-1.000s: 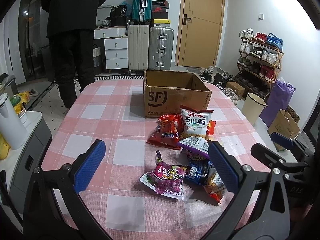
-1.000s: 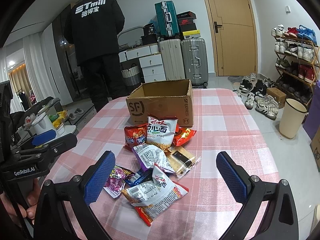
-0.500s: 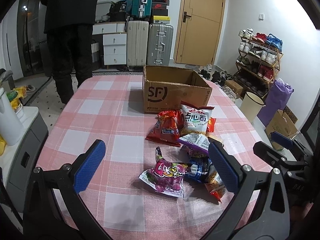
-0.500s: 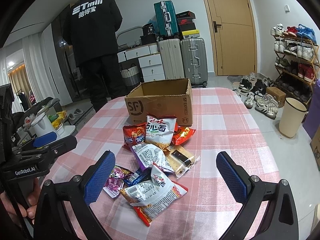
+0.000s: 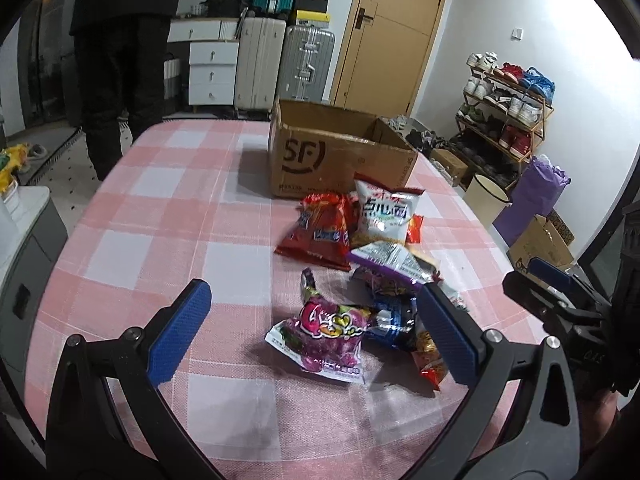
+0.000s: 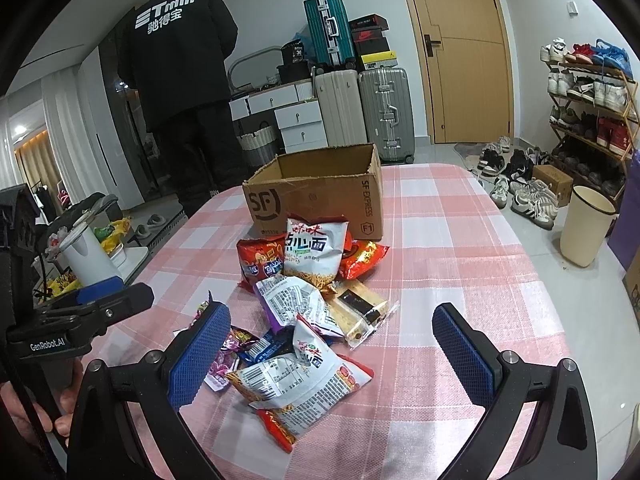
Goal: Organize snacks
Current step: 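Lower the left tool onto the pink candy bag and close it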
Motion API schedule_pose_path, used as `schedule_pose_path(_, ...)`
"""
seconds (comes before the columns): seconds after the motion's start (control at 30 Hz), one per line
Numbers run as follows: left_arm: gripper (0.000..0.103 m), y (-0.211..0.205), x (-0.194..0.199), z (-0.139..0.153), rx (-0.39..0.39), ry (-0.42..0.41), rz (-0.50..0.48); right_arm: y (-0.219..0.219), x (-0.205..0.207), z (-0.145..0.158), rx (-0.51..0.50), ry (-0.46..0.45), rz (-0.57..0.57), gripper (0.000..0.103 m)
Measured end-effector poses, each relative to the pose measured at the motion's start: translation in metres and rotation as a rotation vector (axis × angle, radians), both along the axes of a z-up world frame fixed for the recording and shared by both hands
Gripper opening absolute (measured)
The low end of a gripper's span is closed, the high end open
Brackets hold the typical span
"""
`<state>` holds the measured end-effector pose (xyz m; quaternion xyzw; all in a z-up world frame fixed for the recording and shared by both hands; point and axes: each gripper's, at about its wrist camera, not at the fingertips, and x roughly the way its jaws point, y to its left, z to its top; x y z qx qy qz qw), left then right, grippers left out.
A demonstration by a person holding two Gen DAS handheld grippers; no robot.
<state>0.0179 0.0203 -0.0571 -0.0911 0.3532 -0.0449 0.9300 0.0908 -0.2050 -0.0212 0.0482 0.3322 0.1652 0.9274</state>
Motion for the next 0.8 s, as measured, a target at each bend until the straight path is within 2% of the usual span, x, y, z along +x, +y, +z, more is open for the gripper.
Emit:
schedule_pose_path(0.57,0.102,0.002,0.043,-0.064,-0.072,0.147,-0.041,-0.004,0.026,-0.037,0.006,0.064,-0.001,0.103)
schedule_pose_path(0.8,0.102,0.007,0.058,-0.084,-0.143,0.185,-0.054,-0.005,0.032,-0.046,0.008,0.079,-0.001,0.103)
